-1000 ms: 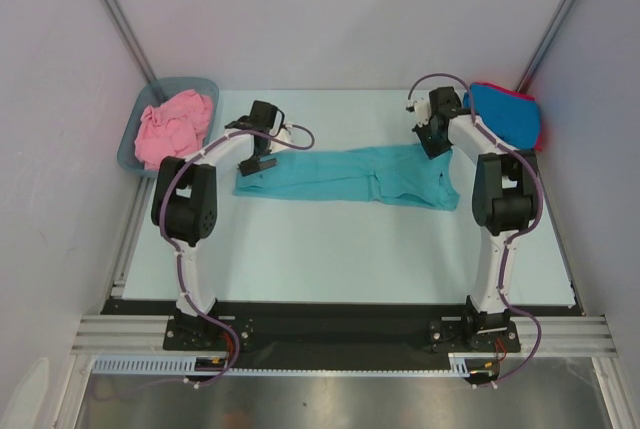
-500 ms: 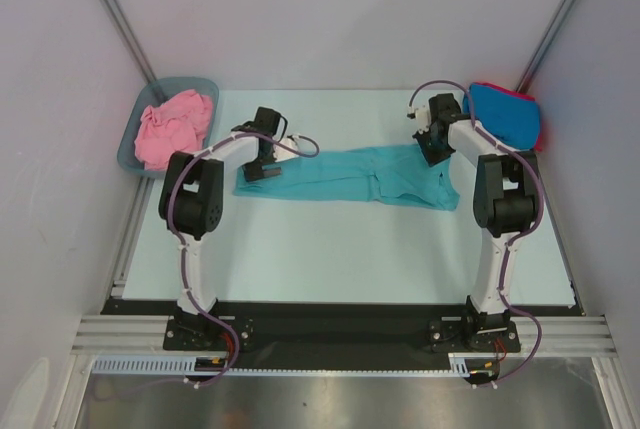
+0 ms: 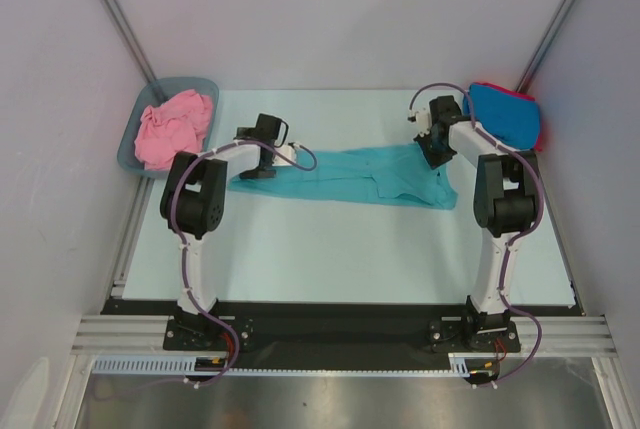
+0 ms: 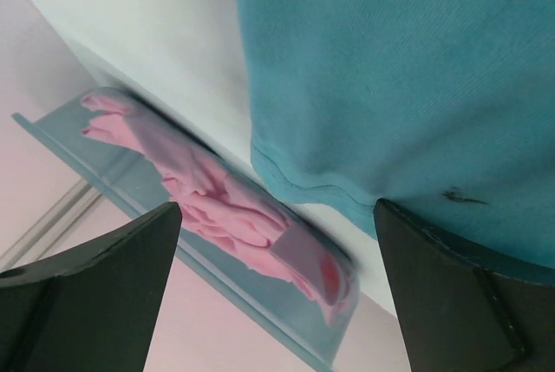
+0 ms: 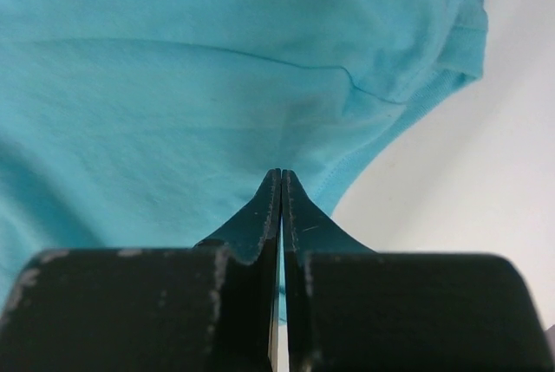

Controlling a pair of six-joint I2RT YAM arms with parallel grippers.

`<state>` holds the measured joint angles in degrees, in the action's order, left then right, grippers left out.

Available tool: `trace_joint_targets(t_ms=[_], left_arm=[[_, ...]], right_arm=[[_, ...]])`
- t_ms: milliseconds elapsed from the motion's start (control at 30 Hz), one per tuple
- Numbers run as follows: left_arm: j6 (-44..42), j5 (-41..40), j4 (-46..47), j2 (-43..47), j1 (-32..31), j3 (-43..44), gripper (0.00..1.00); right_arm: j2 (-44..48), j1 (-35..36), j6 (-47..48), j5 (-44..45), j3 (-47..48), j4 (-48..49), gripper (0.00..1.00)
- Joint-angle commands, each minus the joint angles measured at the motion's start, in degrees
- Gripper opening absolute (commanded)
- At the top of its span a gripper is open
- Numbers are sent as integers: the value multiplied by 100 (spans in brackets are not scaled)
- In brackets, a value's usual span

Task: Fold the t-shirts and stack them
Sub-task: Fold the tshirt

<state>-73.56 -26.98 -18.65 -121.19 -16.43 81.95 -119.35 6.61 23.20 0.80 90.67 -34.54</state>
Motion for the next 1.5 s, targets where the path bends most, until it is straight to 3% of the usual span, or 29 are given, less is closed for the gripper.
trace_joint_targets(t_ms=[0, 267, 600, 700, 833, 1167, 1467], left_arm=[[-527, -342, 476, -282, 341, -171, 100], [-862, -624, 740, -423, 465, -136, 100], [-652, -642, 662, -151, 456, -40, 100], [-380, -554, 460, -20, 421, 232, 100], [236, -291, -85, 244, 316, 479, 100], [325, -369, -130, 974, 104, 154, 100], [386, -519, -121, 1220, 104, 400, 100]], right_arm=[[79, -90, 202, 166, -58, -17, 0], [52, -213, 369, 272, -190, -17, 0], [70, -230, 255, 263, -199, -17, 2], [175, -195, 229, 263, -199, -44, 8], [500, -99, 272, 272, -296, -79, 27], [1607, 200, 895, 281, -823, -430, 36], [2601, 947, 2223, 544, -2185, -62, 45]])
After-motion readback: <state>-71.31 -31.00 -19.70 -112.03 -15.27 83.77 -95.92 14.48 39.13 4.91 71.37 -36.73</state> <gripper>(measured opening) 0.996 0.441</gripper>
